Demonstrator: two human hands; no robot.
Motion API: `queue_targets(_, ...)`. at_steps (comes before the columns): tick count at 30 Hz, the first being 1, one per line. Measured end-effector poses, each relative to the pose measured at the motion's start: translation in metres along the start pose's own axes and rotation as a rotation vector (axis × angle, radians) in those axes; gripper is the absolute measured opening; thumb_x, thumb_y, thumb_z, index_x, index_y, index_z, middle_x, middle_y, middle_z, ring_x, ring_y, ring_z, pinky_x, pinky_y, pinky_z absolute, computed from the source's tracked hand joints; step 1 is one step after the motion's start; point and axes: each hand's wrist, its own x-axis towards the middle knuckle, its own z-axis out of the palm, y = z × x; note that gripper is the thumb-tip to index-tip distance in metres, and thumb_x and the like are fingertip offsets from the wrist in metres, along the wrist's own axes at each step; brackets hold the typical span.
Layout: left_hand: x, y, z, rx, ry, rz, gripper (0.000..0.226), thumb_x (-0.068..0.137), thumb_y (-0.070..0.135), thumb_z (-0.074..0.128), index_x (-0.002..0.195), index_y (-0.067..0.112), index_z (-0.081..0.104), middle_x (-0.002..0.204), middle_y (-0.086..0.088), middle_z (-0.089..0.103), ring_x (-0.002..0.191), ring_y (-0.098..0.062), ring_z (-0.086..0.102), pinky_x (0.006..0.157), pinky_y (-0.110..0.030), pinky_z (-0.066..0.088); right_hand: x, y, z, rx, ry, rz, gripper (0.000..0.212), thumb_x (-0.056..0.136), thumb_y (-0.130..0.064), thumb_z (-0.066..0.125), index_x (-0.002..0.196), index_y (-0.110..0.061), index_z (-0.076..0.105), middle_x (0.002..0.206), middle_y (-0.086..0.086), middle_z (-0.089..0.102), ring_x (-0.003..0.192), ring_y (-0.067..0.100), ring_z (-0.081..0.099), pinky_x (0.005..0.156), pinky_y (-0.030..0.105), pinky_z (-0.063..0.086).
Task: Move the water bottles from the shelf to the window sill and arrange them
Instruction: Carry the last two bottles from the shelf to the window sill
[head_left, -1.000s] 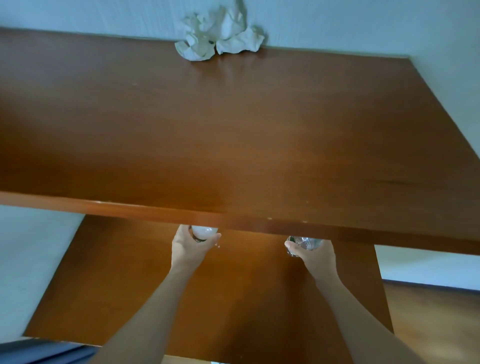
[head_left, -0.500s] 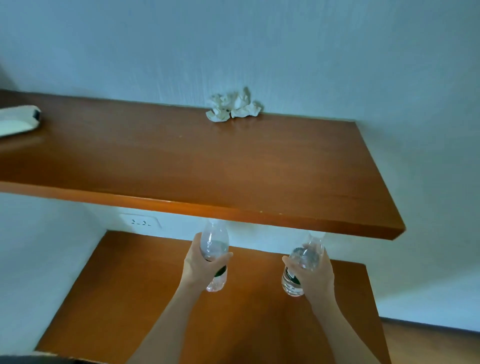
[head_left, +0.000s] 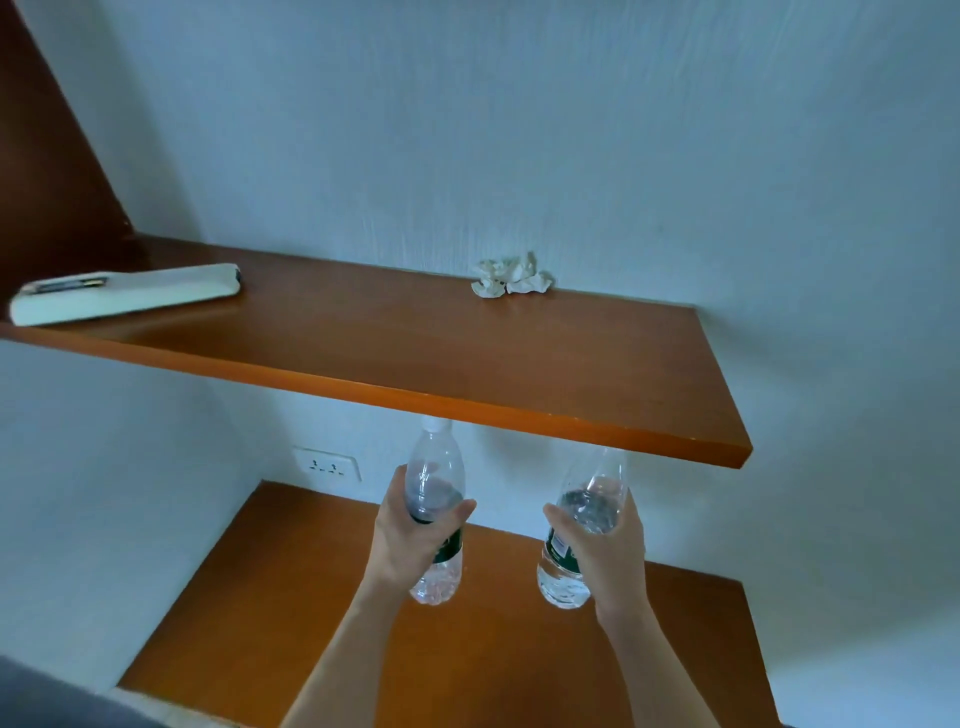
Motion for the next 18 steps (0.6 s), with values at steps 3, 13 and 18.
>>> queue_targets(3, -0.01, 0.001, -0.025, -0.005, 0.065, 0.015, 0.056, 0.067, 0.036, 0.086, 0.112, 0.031, 0.052, 0.098, -0.004, 0.063, 0.09, -0.022, 0.067, 0.063, -0.02, 0.057, -0.01, -0.008, 0.019, 0.017, -0.071, -0.003, 0.057, 0.074, -0.023, 0.087, 0.112, -0.034, 0.046, 0.103, -0.014, 0.054, 0.097, 0.009, 0.057, 0.068, 0.013, 0.043)
queue_targets(13, -0.089, -0.01, -0.108, 0.009, 0.472, -0.062, 0.073, 0.058, 0.059, 0.082, 0.119, 0.031, 0.052, 0.102, -0.002, 0.065, 0.093, -0.022, 0.068, 0.076, -0.035, 0.061, -0.053, -0.029, 0.089, 0.034, -0.513, -0.103, 0.053, 0.062, -0.045, 0.085, 0.102, -0.046, 0.05, 0.104, -0.018, 0.057, 0.096, 0.005, 0.06, 0.068, 0.018, 0.048)
queue_targets(18, -0.167, -0.01, -0.141, 0.028, 0.756, -0.15, 0.088, 0.055, 0.06, 0.086, 0.128, 0.027, 0.051, 0.11, -0.005, 0.067, 0.1, -0.022, 0.067, 0.083, -0.042, 0.06, -0.095, -0.032, 0.127, 0.031, -0.788, -0.153, 0.072, 0.068, -0.042, 0.089, 0.128, -0.04, 0.048, 0.113, -0.019, 0.058, 0.103, 0.006, 0.061, 0.077, 0.019, 0.054)
